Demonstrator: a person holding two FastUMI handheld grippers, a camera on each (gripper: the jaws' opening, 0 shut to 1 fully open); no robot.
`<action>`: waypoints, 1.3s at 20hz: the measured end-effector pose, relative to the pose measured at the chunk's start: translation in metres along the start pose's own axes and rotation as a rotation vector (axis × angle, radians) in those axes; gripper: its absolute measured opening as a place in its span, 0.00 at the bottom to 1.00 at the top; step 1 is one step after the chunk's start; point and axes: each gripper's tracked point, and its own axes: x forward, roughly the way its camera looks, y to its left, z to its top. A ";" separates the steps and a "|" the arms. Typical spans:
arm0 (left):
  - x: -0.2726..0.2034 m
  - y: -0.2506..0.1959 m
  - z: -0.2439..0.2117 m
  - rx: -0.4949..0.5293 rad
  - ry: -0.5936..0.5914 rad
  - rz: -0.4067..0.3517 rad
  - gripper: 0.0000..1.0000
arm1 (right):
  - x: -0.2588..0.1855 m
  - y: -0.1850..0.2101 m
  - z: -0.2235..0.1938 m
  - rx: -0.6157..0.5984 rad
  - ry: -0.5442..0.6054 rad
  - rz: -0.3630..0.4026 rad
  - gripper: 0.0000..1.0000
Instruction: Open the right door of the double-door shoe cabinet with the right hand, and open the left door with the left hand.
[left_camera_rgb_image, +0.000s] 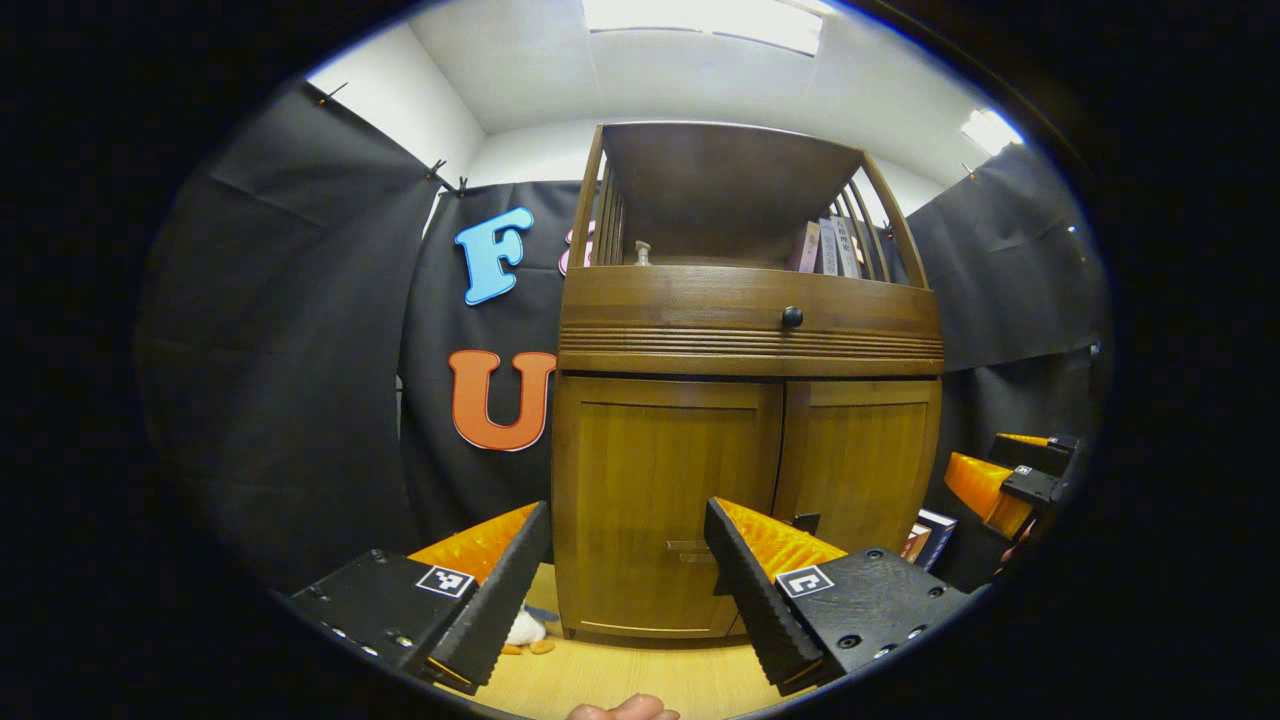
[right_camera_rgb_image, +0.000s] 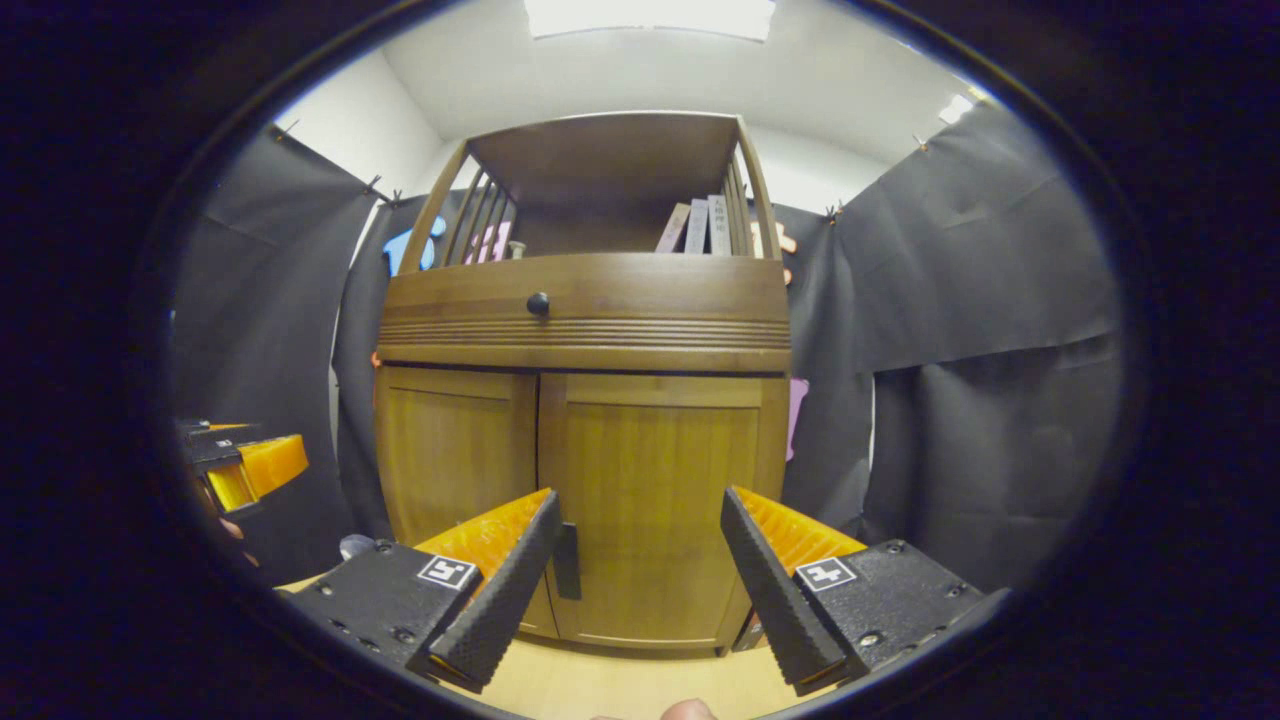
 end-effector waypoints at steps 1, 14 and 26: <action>-0.002 0.002 0.000 0.001 -0.001 0.006 0.94 | 0.003 0.001 -0.003 0.000 0.013 0.001 1.00; -0.011 0.026 -0.014 0.006 0.029 0.069 0.94 | 0.054 0.026 -0.065 -0.028 0.124 0.049 1.00; -0.012 0.060 -0.020 0.072 0.022 0.162 0.94 | 0.115 0.067 -0.119 -0.021 0.237 0.079 1.00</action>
